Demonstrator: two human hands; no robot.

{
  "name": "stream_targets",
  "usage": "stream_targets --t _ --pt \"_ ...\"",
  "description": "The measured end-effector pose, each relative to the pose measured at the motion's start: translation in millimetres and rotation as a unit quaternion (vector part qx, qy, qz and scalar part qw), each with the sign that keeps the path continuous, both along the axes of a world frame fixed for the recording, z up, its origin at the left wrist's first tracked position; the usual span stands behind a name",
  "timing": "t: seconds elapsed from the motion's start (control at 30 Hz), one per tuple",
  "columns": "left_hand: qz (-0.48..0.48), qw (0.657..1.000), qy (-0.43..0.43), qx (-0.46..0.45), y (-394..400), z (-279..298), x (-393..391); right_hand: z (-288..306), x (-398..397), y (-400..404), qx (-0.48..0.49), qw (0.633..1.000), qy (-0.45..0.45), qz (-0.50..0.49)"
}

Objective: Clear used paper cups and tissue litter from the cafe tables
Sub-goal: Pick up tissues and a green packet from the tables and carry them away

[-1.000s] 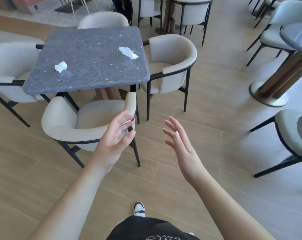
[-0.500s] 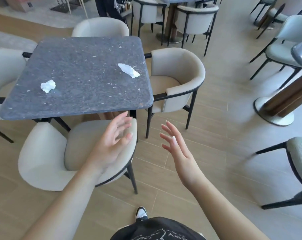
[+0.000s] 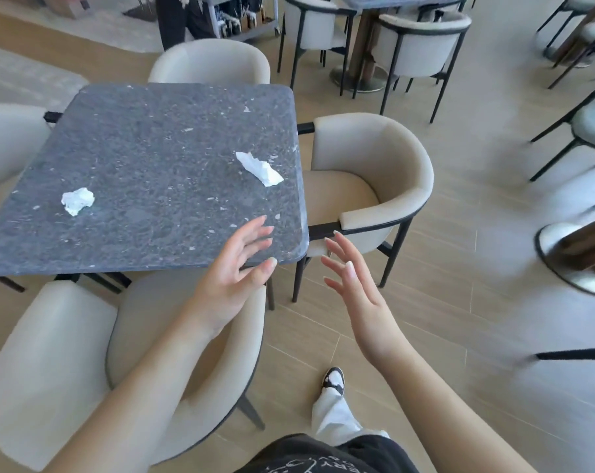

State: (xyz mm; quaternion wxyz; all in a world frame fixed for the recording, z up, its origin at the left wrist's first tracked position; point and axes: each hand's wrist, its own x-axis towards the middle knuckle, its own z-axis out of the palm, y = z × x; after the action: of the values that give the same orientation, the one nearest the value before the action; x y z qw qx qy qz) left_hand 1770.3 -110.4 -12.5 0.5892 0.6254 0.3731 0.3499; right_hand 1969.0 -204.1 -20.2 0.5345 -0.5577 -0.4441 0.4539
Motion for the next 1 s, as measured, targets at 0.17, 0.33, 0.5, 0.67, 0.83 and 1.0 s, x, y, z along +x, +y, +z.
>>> stream_targets --t 0.17,0.33,0.5,0.67,0.83,1.0 --pt "0.053 0.998 0.019 -0.004 59.5 9.7 46.2 10.3 59.6 74.6 -0.004 0.999 0.011 0.051" --pt "0.095 0.995 0.027 -0.004 101.0 14.2 84.9 9.7 108.9 140.0 -0.002 0.996 0.021 0.091" --pt "0.129 0.991 0.041 -0.019 125.4 9.8 97.5 -2.2 119.7 187.6 -0.013 0.993 0.013 0.118" --pt "0.178 0.983 0.038 -0.027 155.1 2.8 85.1 -7.7 110.7 237.4 -0.030 0.986 0.010 0.166" --pt "0.201 0.979 0.026 -0.034 187.9 -16.0 62.8 -11.9 89.7 290.3 -0.039 0.981 -0.008 0.191" --pt "0.195 0.979 0.025 -0.060 232.4 -25.2 42.0 -22.8 62.2 344.8 -0.073 0.980 -0.024 0.183"
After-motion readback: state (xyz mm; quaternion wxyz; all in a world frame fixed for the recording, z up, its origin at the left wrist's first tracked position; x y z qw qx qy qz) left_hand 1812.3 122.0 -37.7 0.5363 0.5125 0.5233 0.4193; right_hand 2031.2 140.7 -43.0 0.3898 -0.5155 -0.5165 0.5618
